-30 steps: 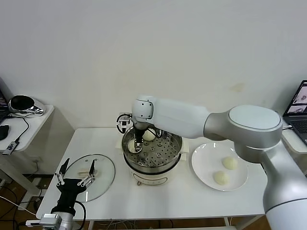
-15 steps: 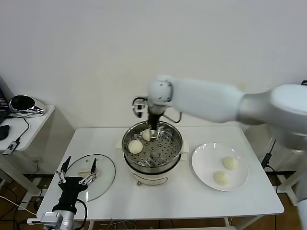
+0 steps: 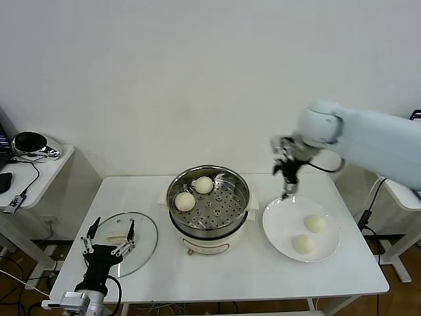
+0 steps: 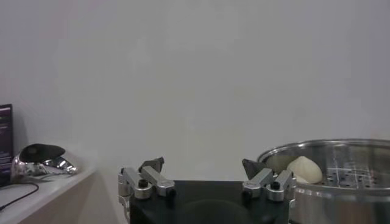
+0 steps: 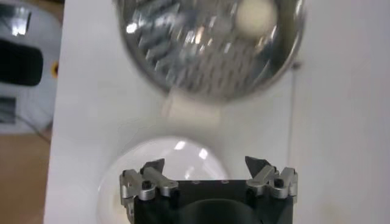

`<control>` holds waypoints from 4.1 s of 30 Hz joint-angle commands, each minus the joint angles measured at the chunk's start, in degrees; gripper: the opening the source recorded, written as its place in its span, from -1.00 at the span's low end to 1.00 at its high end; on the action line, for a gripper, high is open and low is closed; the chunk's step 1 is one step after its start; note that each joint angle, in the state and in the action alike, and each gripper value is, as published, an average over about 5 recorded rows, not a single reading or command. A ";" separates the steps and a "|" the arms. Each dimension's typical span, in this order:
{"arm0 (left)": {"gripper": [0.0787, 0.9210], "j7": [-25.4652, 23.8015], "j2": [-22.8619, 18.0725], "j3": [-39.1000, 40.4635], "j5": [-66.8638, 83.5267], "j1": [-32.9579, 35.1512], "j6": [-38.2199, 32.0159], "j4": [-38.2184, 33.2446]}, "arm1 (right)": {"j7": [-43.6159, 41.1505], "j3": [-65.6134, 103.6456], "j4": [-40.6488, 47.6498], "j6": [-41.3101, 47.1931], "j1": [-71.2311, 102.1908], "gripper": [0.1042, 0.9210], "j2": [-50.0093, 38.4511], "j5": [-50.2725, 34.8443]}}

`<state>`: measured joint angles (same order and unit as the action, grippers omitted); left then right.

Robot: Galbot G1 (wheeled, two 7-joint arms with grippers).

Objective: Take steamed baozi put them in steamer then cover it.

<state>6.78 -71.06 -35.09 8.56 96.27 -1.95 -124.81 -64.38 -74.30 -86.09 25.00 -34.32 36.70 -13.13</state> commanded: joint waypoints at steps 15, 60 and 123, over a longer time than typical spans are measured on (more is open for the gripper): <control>0.77 0.23 -1.20 0.23 -2.09 1.76 0.09 -0.93 | 1.53 25.58 5.01 -5.53 38.60 0.76 -7.27 19.42; 0.77 0.26 -1.30 0.73 -1.72 0.83 -0.16 -0.59 | -6.39 15.98 10.49 -13.25 0.76 0.26 3.82 4.69; 0.77 0.33 -1.13 -2.05 0.62 0.88 -0.50 -2.07 | -3.03 2.51 1.70 -35.49 -5.75 0.76 17.38 9.22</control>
<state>7.16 -72.46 -37.33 9.17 97.23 -2.53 -126.96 -62.08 -72.84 -78.88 -20.41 -33.55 67.48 4.76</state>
